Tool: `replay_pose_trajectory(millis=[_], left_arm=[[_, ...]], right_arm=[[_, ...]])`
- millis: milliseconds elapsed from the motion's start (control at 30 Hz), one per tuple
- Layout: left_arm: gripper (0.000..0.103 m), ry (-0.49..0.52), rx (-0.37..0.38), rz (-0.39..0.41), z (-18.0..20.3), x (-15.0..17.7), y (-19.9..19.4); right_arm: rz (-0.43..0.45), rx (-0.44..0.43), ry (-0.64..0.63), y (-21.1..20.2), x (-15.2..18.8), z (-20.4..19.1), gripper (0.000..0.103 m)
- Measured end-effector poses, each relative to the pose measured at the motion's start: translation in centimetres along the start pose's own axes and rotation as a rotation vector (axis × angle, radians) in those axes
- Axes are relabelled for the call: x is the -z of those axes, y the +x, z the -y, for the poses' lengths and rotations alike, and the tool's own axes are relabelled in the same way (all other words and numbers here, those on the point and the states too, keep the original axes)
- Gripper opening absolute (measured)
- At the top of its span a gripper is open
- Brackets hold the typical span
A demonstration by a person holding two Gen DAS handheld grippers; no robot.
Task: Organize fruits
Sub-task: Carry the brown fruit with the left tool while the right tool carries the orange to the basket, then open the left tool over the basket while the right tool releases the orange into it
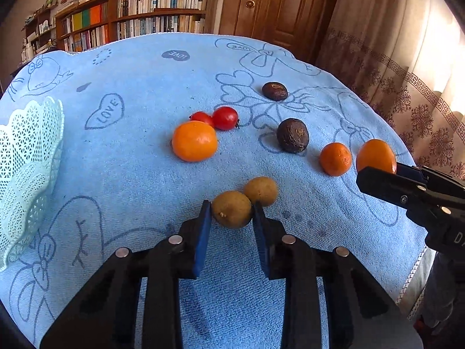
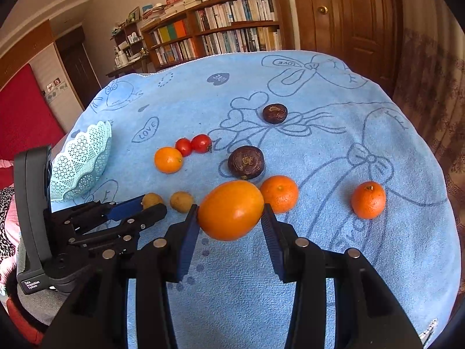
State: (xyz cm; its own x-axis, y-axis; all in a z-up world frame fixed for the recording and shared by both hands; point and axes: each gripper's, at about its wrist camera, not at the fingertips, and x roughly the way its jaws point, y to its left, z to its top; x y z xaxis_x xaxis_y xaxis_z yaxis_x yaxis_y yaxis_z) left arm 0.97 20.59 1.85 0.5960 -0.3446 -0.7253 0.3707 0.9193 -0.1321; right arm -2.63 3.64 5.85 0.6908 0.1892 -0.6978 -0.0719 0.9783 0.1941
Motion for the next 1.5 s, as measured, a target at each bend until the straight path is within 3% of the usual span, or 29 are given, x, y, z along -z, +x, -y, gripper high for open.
replay_pose_trajectory(millis=[367,767,800,867,900,933,1133,1500], left_arm=[[0.029,-0.100,-0.134,0.170,-5.6,-1.5,-6.8],[0.030,-0.239,-0.375,0.296,-14.2,-2.0,-13.1],[0.033,-0.245,-0.386,0.304,-14.5,-2.0,-13.5],[0.053,-0.267,-0.406,0.319,-15.1,-2.0,-14.2],[0.071,-0.279,-0.416,0.330,-15.4,-2.0,-14.6],[0.082,-0.290,-0.428,0.343,-15.7,-1.9,-15.0],[0.098,-0.340,-0.457,0.392,-16.8,-1.9,-17.1],[0.100,-0.419,-0.457,0.404,-18.3,-1.7,-18.2]], right_arm=[[-0.002,-0.034,-0.028,0.3,0.0,-2.3,0.044],[-0.006,-0.105,-0.145,1.2,-2.3,-9.2,0.044],[-0.007,-0.114,-0.158,1.4,-2.5,-10.0,0.044],[-0.008,-0.131,-0.184,1.6,-2.9,-11.6,0.044],[-0.010,-0.141,-0.198,1.7,-3.1,-12.5,0.044],[-0.010,-0.152,-0.213,1.8,-3.3,-13.4,0.044],[-0.020,-0.208,-0.263,3.1,-4.8,-18.1,0.044],[-0.040,-0.306,-0.260,5.8,-6.5,-23.3,0.046]])
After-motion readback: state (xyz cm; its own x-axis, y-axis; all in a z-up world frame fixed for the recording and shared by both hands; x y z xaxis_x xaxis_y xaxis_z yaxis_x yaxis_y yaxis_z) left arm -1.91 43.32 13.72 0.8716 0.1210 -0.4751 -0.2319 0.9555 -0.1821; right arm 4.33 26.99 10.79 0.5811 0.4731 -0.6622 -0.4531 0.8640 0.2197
